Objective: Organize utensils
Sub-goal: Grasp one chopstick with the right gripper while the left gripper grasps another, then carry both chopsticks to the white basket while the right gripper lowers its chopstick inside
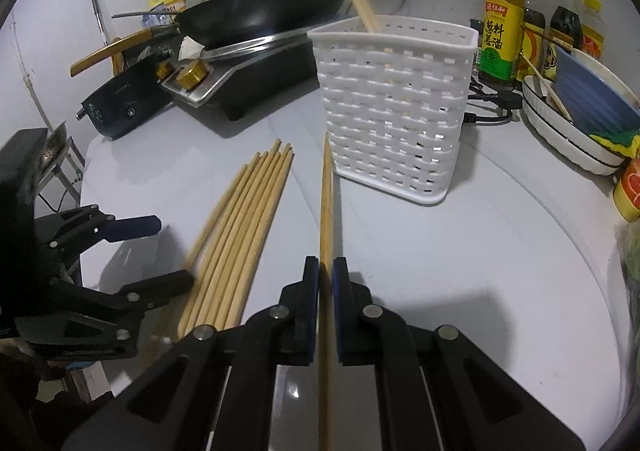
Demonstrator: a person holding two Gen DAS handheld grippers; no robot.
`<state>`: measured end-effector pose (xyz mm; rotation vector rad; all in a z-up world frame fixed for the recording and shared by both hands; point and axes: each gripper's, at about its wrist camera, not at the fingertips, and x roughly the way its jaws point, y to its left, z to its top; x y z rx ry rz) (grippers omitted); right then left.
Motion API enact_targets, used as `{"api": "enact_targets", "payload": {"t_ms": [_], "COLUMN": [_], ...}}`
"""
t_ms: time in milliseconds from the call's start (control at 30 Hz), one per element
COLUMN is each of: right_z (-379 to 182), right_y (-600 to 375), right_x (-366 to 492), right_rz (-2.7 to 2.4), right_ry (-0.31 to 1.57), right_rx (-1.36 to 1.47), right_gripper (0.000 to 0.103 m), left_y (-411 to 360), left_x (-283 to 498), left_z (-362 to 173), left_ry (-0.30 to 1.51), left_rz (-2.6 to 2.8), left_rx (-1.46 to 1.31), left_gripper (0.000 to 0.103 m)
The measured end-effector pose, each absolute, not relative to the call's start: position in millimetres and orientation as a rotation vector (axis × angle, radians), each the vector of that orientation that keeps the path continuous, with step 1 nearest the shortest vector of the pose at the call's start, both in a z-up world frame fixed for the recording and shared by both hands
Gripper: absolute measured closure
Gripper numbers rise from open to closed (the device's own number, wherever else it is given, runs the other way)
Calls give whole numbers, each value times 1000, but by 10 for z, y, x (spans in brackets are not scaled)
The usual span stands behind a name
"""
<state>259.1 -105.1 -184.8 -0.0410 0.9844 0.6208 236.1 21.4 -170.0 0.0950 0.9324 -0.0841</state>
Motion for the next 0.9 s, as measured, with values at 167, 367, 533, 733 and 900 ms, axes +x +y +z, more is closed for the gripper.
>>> {"api": "enact_targets", "payload": {"t_ms": [167,367,533,733,900], "right_z": [-1864,-1795,-1731,-1694,-1588], "right_y": [-1083,-1113,-1111,-989,-943], "right_x": [2583,2549,2526,2461,2453], "right_rz": [628,642,661,683,694], "right_ry": [982,963,953,956,938], "right_rx": [-28,-23,-14,-41,-53], "right_gripper": [97,97,97,97,97], "left_y": [211,267,310,383,491], "left_x": [2419,2450,2426,2367,2326], "left_z": [-1687,-1680,-1677,-1679,-1668], "left_ry": [938,938,929,917,914], "left_rz": [-95,-109,-106,-109,-111], "left_rx": [105,62,56,20,-44], "left_gripper": [34,64,93,97,97]}}
